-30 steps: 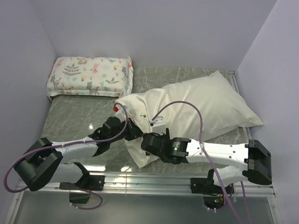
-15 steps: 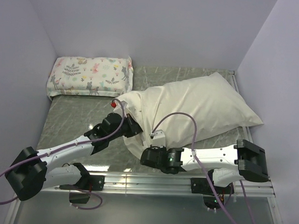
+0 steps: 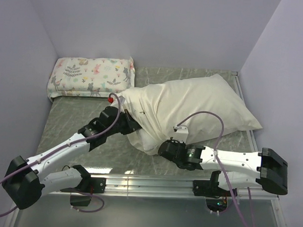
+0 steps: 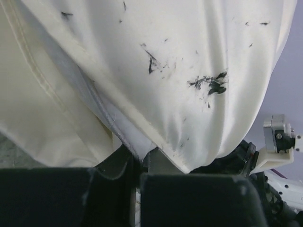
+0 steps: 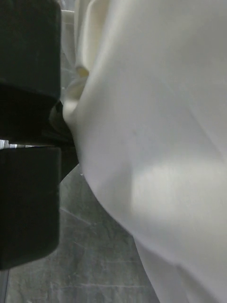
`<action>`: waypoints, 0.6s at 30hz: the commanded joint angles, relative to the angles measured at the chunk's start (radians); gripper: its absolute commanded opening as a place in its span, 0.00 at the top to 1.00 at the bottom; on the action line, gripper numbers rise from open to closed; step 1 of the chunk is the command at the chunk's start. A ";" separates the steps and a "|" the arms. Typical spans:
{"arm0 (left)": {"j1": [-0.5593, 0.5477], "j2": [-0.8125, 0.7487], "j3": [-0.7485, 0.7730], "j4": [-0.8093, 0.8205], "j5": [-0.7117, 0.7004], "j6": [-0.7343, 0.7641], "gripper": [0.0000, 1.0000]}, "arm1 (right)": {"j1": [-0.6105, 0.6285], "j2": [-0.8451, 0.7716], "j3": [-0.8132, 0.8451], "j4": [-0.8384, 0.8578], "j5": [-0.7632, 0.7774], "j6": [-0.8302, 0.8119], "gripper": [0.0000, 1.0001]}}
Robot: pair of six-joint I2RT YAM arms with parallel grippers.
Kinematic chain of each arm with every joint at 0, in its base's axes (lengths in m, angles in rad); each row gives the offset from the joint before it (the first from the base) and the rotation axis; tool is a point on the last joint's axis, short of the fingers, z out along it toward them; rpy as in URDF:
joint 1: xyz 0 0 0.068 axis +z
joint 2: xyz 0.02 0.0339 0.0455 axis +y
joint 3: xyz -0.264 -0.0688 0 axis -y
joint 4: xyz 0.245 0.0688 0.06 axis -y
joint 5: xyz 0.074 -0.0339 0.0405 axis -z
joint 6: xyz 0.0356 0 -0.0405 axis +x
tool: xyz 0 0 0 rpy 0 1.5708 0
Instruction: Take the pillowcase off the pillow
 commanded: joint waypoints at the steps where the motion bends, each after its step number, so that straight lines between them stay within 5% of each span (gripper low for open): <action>1: 0.043 -0.072 0.110 0.013 -0.018 0.037 1.00 | -0.081 -0.041 -0.018 -0.058 0.033 -0.031 1.00; 8: 0.060 -0.187 0.087 -0.082 0.034 0.043 1.00 | -0.307 -0.095 -0.020 0.019 -0.041 -0.212 1.00; 18: 0.022 -0.402 -0.456 0.195 0.151 -0.201 0.99 | -0.366 -0.118 0.069 0.028 -0.048 -0.371 0.94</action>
